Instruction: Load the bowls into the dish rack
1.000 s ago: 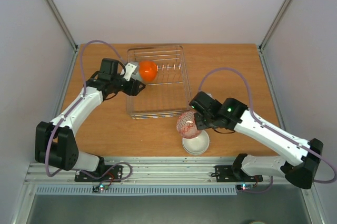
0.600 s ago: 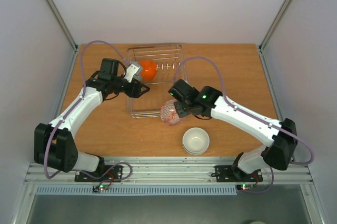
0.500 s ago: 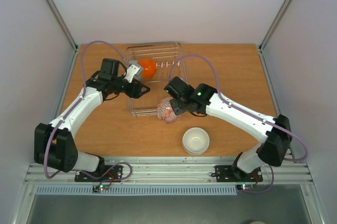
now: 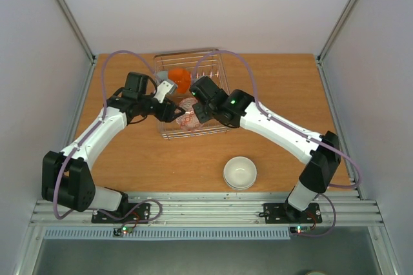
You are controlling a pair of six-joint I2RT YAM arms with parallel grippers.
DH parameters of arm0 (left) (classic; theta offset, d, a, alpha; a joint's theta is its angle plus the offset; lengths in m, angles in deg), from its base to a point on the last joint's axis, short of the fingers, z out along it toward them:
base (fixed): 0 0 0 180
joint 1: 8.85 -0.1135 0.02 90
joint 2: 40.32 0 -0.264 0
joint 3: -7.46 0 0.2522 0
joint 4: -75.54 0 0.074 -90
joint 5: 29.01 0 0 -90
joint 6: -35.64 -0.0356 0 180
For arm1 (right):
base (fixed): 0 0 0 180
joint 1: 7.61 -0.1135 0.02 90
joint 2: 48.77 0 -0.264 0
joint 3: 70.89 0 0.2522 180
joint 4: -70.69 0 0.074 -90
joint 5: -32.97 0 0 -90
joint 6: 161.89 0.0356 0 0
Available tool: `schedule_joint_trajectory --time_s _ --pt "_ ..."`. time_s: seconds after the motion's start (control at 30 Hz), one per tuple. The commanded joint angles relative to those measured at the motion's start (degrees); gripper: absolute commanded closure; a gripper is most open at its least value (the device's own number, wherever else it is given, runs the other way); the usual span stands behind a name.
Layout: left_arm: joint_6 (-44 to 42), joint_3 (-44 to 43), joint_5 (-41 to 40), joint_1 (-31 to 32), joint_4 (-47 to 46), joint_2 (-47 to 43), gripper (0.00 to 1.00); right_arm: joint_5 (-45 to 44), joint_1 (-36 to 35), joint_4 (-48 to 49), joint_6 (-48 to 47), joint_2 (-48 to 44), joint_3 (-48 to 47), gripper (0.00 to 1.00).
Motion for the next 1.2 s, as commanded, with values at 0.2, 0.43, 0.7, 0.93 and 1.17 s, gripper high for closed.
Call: schedule_joint_trajectory --time_s 0.2,0.43,0.7,0.93,1.17 --pt "-1.2 -0.8 0.4 0.6 -0.4 0.2 0.53 0.0 0.6 4.6 -2.0 0.9 -3.6 0.99" --pt "-1.1 -0.8 -1.4 0.8 -0.5 0.5 0.97 0.2 0.6 5.6 -2.6 0.2 -3.4 0.99" --pt "-1.5 -0.6 -1.5 0.8 -0.6 0.3 1.0 2.2 0.6 7.4 -3.1 -0.2 -2.2 0.99" --pt "-0.1 0.1 -1.6 -0.2 -2.7 0.0 1.0 3.4 0.7 10.4 -4.2 -2.7 0.9 0.71" --pt "3.0 1.1 6.4 -5.7 -5.4 -0.2 1.0 9.3 2.2 13.8 -4.1 -7.0 5.1 0.52"
